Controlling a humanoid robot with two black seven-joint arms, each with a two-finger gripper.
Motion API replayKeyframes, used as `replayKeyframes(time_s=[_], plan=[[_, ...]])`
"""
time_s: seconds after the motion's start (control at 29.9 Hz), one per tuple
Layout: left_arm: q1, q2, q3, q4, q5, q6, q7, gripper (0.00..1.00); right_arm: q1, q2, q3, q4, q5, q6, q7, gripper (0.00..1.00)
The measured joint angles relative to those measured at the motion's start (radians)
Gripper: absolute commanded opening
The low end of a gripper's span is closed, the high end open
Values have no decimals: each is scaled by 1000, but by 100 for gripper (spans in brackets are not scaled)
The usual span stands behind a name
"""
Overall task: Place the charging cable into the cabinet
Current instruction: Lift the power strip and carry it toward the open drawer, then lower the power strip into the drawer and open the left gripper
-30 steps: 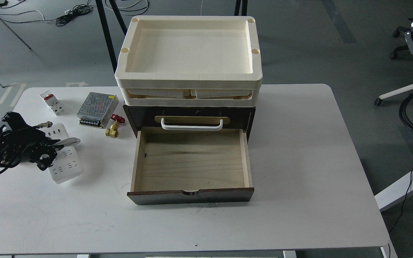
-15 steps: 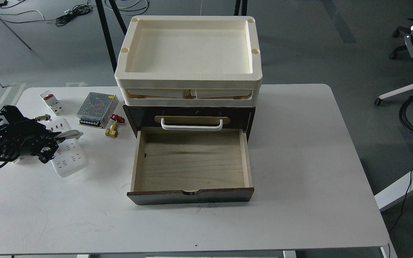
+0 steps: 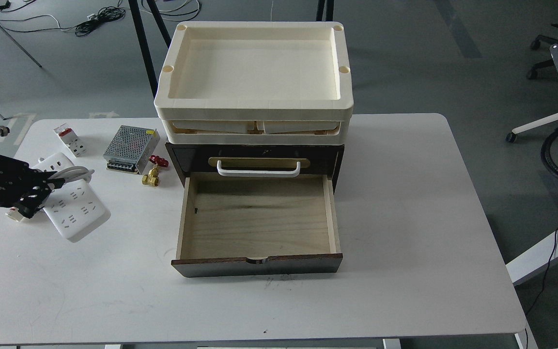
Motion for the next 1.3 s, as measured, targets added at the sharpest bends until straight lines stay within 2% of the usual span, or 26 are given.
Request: replayKeyframes(time_s=[0.13, 0.27, 0.47, 0.7, 0.87, 1.14, 1.3], plan=[[-2, 103, -11, -190, -44, -34, 0, 0, 0, -1, 2, 0, 0, 0, 0, 100], [4, 149, -12, -344, -114, -57, 0, 0, 0, -1, 3, -2, 0, 0, 0, 100], [2, 144, -12, -475, -264, -153, 0, 0, 0, -1, 8, -2, 0, -12, 0, 100], [9, 24, -12, -488, -481, -227, 1, 0, 0, -1, 10, -19, 3, -13, 0, 100], [9, -120, -32, -476, -702, -268, 0, 0, -4, -1, 10, -23, 3, -13, 0, 99], [32, -313, -44, -381, -952, -255, 0, 0, -11, -1, 11, -29, 3, -13, 0, 100], [117, -408, -122, -305, -1026, -232, 0, 0, -14, -1, 11, -31, 3, -13, 0, 99]])
